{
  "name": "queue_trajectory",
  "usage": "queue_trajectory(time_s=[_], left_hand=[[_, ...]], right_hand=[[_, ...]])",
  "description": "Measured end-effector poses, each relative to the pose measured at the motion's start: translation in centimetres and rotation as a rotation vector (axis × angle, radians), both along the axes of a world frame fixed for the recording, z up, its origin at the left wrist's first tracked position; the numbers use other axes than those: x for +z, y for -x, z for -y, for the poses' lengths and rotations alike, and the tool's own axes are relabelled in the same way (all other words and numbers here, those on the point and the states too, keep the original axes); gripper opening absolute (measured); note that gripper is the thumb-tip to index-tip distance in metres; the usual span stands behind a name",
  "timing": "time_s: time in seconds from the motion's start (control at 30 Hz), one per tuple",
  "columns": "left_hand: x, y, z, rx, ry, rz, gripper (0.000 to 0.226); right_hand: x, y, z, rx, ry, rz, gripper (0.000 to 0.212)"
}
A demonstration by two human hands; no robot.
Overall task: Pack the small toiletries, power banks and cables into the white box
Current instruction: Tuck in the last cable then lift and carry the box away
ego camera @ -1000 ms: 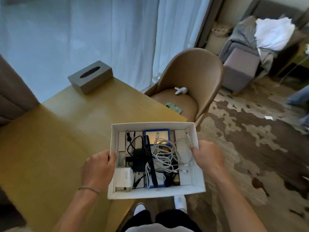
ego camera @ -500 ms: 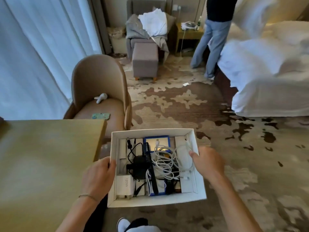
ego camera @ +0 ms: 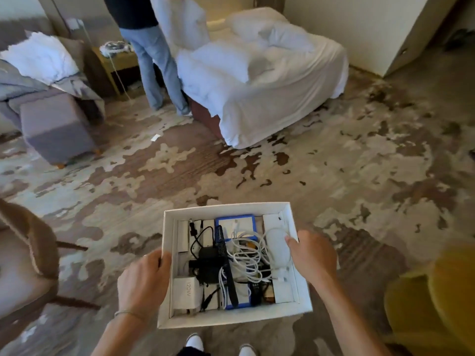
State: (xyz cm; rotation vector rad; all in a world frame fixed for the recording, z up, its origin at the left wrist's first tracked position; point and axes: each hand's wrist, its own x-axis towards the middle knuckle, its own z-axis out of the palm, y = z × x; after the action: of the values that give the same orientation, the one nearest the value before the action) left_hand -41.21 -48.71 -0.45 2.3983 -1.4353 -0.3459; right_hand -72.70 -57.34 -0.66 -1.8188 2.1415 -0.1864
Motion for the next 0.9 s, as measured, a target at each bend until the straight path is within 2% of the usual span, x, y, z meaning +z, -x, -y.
queue_trajectory(time_s=[0.23,0.5,0.7,0.9], left_hand=[[-1.4,11.2,10.1,-0.284,-0.031,-0.032,0.048],[-3.8,22.9,20.8,-0.589,-0.085,-0.087,0.045],[-4.9,31.7,25.5,-0.728,-0.103,-0.102,0.043],[-6.0,42.7,27.7,-0.796,-0.117,-0.152,0.044]], right_hand=[[-1.3,12.4,1.4,-0.294,-0.022,0.027,0.041],[-1.9,22.9,3.1,-0.572,-0.089,-0.009,0.042],[-2.9,30.2,4.0,-0.752,-0.077,0.056,0.041],[-5.1,40.3,4.1,-0.835,-0.042,0.149,0.043]])
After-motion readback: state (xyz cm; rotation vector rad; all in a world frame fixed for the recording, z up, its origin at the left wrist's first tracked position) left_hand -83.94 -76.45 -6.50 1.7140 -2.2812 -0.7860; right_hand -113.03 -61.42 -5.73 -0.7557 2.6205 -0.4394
